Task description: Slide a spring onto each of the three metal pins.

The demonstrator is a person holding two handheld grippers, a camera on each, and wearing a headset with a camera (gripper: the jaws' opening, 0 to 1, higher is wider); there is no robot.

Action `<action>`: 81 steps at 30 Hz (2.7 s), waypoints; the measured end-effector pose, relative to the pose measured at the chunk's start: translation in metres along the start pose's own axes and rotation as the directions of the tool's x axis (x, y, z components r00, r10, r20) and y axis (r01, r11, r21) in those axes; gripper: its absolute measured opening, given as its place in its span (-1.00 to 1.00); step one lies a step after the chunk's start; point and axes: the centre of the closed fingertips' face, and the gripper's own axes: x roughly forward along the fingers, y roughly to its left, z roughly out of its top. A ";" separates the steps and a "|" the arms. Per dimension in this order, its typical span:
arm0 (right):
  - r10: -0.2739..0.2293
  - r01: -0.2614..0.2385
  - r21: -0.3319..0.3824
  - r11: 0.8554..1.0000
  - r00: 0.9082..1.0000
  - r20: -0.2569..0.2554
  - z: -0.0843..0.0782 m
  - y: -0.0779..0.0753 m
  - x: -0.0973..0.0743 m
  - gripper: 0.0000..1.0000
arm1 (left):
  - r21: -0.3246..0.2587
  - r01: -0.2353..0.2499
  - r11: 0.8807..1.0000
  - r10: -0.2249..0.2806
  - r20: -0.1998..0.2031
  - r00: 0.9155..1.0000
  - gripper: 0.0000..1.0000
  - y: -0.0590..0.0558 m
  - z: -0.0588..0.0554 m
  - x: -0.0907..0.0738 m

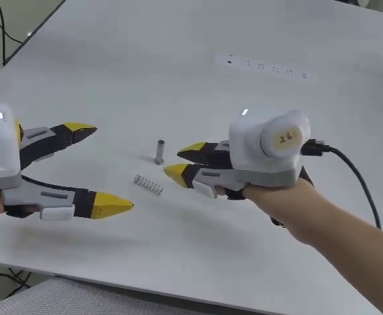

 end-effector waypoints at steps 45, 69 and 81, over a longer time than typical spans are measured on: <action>0.002 -0.019 -0.087 0.996 0.981 -0.193 -0.063 -0.003 0.055 -0.74 | -0.019 -0.010 1.000 0.009 -0.030 1.000 0.90 0.001 -0.008 0.003; 0.035 -0.060 -0.196 0.979 0.991 -0.129 -0.033 0.014 0.004 -0.75 | -0.005 0.108 0.994 -0.109 -0.041 0.993 0.81 -0.018 -0.001 0.004; 0.073 -0.103 -0.241 0.965 0.989 -0.128 -0.028 0.025 -0.013 -0.75 | -0.012 0.141 0.990 -0.141 -0.052 0.989 0.75 -0.024 0.001 -0.002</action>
